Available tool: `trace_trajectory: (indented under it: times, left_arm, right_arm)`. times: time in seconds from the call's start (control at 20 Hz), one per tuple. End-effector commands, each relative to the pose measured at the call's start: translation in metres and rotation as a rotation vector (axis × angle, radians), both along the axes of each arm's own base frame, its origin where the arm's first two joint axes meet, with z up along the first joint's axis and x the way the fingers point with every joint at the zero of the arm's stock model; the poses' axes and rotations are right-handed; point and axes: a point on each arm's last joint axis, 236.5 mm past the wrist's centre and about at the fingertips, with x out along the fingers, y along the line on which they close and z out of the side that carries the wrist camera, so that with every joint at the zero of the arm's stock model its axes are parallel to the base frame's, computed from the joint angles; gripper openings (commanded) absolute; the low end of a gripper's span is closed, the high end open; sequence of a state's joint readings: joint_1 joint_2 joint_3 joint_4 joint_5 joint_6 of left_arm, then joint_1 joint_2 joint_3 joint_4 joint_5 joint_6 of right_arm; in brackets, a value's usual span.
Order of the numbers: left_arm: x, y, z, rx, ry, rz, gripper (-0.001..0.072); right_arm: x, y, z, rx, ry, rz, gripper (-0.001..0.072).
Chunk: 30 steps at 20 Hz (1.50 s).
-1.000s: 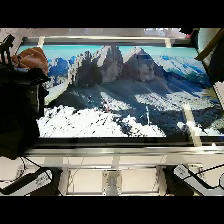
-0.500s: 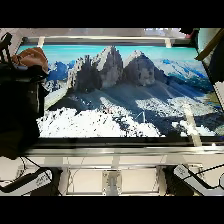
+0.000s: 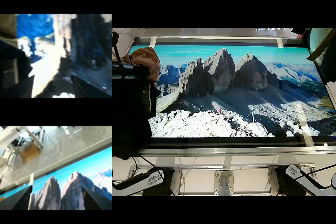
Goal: Fold the clothes and pants, and hang the long-sleeved shirts on hangers.
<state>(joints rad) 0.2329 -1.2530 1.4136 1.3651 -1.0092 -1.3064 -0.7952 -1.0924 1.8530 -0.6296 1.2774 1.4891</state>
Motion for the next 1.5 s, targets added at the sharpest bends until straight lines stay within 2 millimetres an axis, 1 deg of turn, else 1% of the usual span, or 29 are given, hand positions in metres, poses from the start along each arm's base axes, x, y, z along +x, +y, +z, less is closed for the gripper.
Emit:
trace_trajectory:
  times: [0.0,0.05,0.1,0.2,0.3,0.4,0.5,0.65,0.75,0.8,0.85,0.9,0.95,1.0,1.1,1.15,1.2,1.3,1.35,1.4,1.45]
  left_arm:
    - [0.0,0.067,-0.021,0.212,0.066,0.144,0.0547]
    - [-0.002,0.083,-0.034,0.235,0.103,0.191,0.0548]
    - [-0.003,0.095,-0.049,0.242,0.141,0.221,0.0547]
    - [-0.007,0.103,-0.082,0.22,0.23,0.24,0.0548]
    - [-0.006,0.103,-0.108,0.211,0.286,0.233,0.0548]
    - [-0.003,0.107,-0.124,0.224,0.317,0.227,0.0548]
    - [-0.007,0.118,-0.136,0.277,0.361,0.224,0.0548]
    - [-0.004,0.121,-0.145,0.288,0.368,0.216,0.0547]
    - [0.001,0.131,-0.141,0.343,0.35,0.211,0.0541]
    - [0.001,0.138,-0.137,0.388,0.345,0.209,0.0457]
    - [-0.001,0.146,-0.133,0.431,0.353,0.209,0.0291]
    - [-0.007,0.154,-0.13,0.472,0.377,0.211,0.0044]
    - [-0.015,0.161,-0.129,0.51,0.413,0.217,0.0028]
    - [-0.025,0.166,-0.128,0.532,0.451,0.225,0.0028]
    - [-0.043,0.167,-0.122,0.534,0.508,0.249,0.0027]
    - [-0.048,0.164,-0.113,0.527,0.508,0.266,0.0027]
    - [-0.049,0.159,-0.101,0.522,0.483,0.274,0.0027]
    - [-0.039,0.147,-0.07,0.514,0.371,0.268,0.0027]
    - [-0.033,0.142,-0.061,0.488,0.319,0.278,0.0031]
    - [-0.03,0.133,-0.06,0.426,0.291,0.292,0.0166]
    - [-0.029,0.118,-0.068,0.348,0.296,0.288,0.0603]
  right_arm:
    - [-0.005,0.019,-0.02,0.001,0.089,0.077,0.0686]
    - [-0.009,0.03,-0.029,0.001,0.129,0.117,0.0686]
    - [-0.013,0.04,-0.039,-0.013,0.171,0.162,0.0686]
    - [-0.018,0.056,-0.05,-0.037,0.222,0.227,0.0686]
    - [-0.019,0.068,-0.054,-0.053,0.235,0.267,0.0686]
    - [-0.017,0.079,-0.054,-0.06,0.233,0.3,0.0686]
    - [-0.017,0.088,-0.054,-0.064,0.233,0.326,0.0686]
    - [-0.016,0.099,-0.053,-0.104,0.218,0.369,0.0687]
    - [-0.015,0.105,-0.053,-0.117,0.213,0.389,0.0686]
    - [-0.015,0.107,-0.053,-0.118,0.213,0.395,0.0686]
    - [-0.015,0.107,-0.054,-0.12,0.215,0.395,0.0686]
    - [-0.015,0.106,-0.054,-0.121,0.216,0.393,0.0686]
    - [-0.015,0.105,-0.055,-0.125,0.22,0.387,0.0686]
    - [-0.015,0.103,-0.056,-0.129,0.225,0.381,0.0686]
    - [-0.015,0.102,-0.057,-0.133,0.229,0.374,0.0686]
    - [-0.015,0.102,-0.057,-0.134,0.229,0.375,0.0686]
    - [-0.016,0.102,-0.057,-0.135,0.232,0.377,0.0686]
    - [-0.019,0.099,-0.065,-0.148,0.267,0.373,0.0686]
    - [-0.021,0.093,-0.073,-0.168,0.301,0.356,0.0686]
    - [-0.024,0.086,-0.081,-0.191,0.339,0.337,0.0686]
    - [-0.027,0.08,-0.089,-0.207,0.379,0.32,0.0686]
